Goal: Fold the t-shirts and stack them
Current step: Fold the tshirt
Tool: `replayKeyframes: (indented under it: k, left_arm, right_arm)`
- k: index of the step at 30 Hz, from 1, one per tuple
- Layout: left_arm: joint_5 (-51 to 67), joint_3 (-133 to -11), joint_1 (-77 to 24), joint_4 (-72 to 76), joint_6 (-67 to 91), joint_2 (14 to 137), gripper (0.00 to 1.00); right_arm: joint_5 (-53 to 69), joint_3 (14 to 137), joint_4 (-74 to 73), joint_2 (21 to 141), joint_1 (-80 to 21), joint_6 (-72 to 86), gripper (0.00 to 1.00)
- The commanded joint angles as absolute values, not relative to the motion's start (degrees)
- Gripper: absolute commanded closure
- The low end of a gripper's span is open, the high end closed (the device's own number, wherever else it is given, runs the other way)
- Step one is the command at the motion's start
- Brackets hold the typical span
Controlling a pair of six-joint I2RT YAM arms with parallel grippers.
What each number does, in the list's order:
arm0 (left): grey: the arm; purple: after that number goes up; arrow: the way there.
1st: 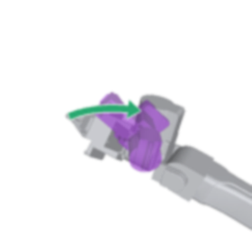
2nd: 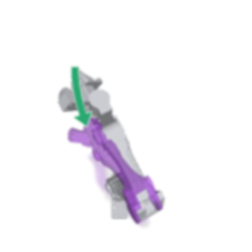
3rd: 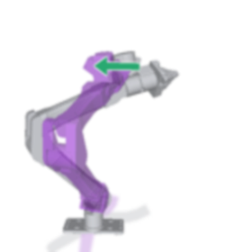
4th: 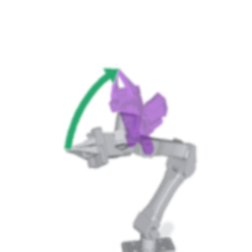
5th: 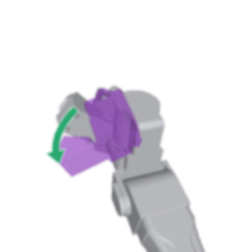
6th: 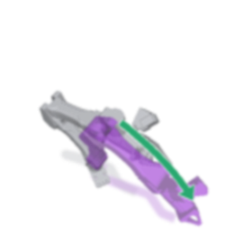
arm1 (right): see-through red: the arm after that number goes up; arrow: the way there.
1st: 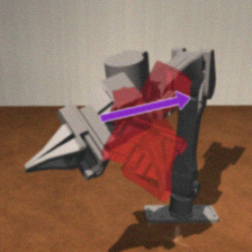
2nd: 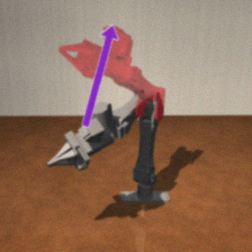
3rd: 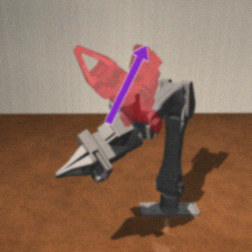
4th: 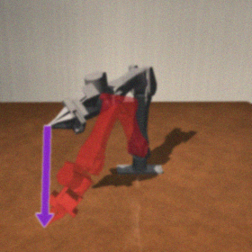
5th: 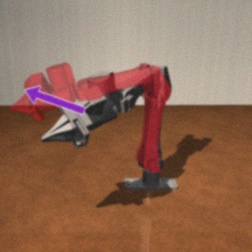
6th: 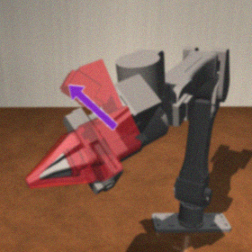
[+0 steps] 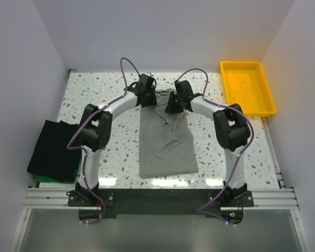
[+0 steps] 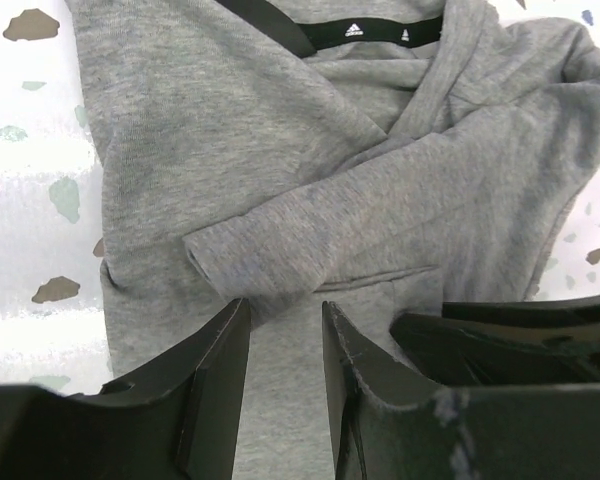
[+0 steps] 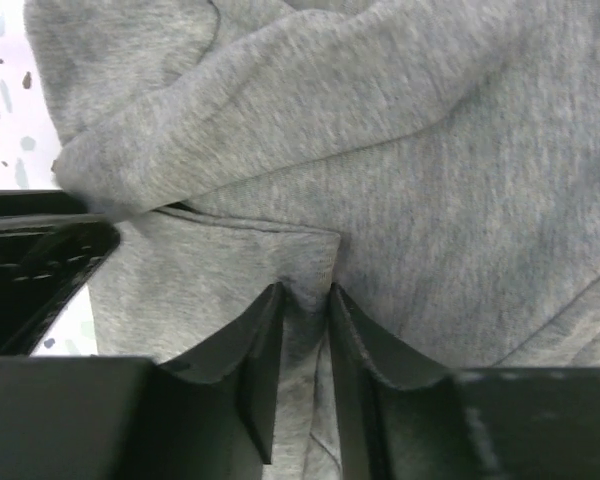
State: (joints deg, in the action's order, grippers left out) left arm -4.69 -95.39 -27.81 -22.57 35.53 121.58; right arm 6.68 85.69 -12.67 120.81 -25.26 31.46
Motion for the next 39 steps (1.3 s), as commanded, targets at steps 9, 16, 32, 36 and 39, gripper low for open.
replayKeyframes:
  k: [9, 16, 32, 36, 39]
  left_arm:
    - [-10.8, -101.7, -27.2, -23.9, 32.3, 125.2, 0.64]
    - [-11.2, -102.4, -26.5, -21.7, 32.6, 126.6, 0.76]
    - [-9.9, -105.8, -24.6, -17.8, 32.9, 128.9, 0.94]
    - [-9.8, -106.0, -24.3, -17.0, 33.0, 128.8, 0.95]
    - [-9.5, -105.5, -23.9, -15.8, 33.0, 128.6, 0.95]
  right_arm:
    - [7.0, 87.2, -12.2, 117.6, -26.3, 30.9, 0.82]
    - [7.4, 87.1, -13.4, 116.5, -27.2, 29.4, 0.90]
    - [11.3, 83.9, -11.8, 113.9, -30.1, 26.0, 0.90]
    - [12.8, 83.0, -9.8, 114.3, -31.6, 24.8, 0.90]
    - [13.4, 83.4, -9.6, 115.0, -32.8, 23.6, 0.89]
